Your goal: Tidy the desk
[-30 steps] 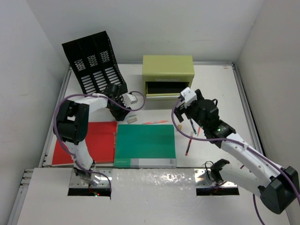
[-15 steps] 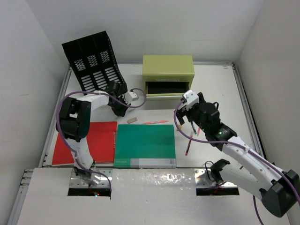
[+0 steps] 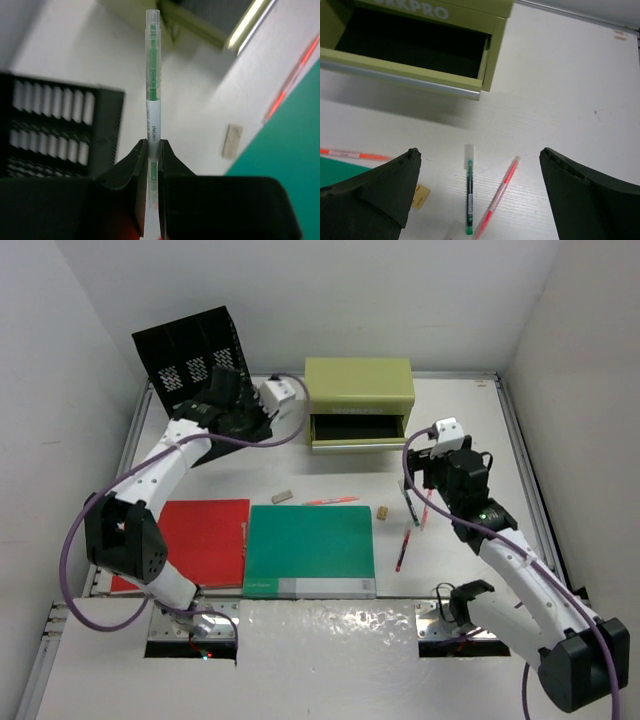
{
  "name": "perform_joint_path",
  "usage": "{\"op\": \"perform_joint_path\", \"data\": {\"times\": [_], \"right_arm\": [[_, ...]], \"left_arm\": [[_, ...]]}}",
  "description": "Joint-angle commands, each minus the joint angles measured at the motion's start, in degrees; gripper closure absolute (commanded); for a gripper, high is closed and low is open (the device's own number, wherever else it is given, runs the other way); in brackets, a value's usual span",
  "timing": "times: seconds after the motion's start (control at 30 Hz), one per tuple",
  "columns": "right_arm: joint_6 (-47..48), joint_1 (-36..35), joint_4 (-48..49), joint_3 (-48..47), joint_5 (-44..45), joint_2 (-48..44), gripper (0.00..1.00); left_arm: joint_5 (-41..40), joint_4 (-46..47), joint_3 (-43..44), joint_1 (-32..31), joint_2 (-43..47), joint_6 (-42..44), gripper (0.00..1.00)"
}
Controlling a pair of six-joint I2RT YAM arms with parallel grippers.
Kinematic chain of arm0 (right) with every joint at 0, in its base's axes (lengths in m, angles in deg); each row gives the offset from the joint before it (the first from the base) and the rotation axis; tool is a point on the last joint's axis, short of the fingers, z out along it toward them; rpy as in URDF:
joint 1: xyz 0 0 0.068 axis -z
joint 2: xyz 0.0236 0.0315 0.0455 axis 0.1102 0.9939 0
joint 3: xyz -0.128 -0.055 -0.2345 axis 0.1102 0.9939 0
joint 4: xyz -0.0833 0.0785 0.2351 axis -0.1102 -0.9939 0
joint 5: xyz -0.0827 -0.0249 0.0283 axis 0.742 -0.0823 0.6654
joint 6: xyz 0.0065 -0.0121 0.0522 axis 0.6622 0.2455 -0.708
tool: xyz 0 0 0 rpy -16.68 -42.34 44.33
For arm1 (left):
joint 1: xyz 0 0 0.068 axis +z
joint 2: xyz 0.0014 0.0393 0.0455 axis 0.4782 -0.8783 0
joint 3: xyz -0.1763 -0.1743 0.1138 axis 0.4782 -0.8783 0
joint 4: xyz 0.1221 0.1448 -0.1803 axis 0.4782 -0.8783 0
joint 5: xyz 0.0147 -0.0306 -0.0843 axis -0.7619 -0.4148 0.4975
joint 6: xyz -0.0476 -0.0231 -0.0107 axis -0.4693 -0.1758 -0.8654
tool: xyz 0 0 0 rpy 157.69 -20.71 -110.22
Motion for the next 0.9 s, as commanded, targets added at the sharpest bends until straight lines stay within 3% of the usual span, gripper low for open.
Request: {"op": "perform_joint_path", "data": {"times": [0.0, 0.07, 0.23, 0.37, 0.57, 0.67, 0.8, 0.87], "right_arm": [[-6.91, 4.0, 1.32, 0.29, -0.15, 0.74, 0.01], [-8.68, 5.76, 2.38, 1.52, -2.34, 1.71, 0.01], [-14.56, 13.93, 4.31, 5.2, -6.91, 2.15, 0.01], [-18.53, 18.43, 6.07, 7.85, -6.67, 3.46, 0.15], [-19.05, 18.78, 5.28, 7.94, -5.16, 8.82, 0.26], [-19.41, 18.78, 7.12, 8.65, -4.55, 10.84, 0.28], [-19.32, 18.78, 8.18, 8.21, -4.11, 15.49, 0.31], [-19.84, 18.78, 8.44, 8.12, -4.2, 17.26, 0.31]], "left_arm": [[-2.94, 0.66, 7.48, -7.95, 0.09, -0.74, 1.0], [-7.59, 0.66, 12.3, -13.92, -3.93, 0.84, 1.0], [-11.39, -1.8, 24.35, -18.78, -15.28, 1.46, 1.0], [-14.12, -2.6, 31.65, -21.51, -23.1, 2.95, 1.0], [-18.25, 0.13, 32.8, -23.53, -27.15, 6.12, 1.0], [-18.87, 1.36, 32.72, -23.8, -27.78, 6.13, 0.92], [-18.78, 2.77, 32.89, -23.97, -27.86, 5.6, 0.63], [-18.78, 2.86, 33.16, -24.15, -27.78, 4.99, 0.57]]}}
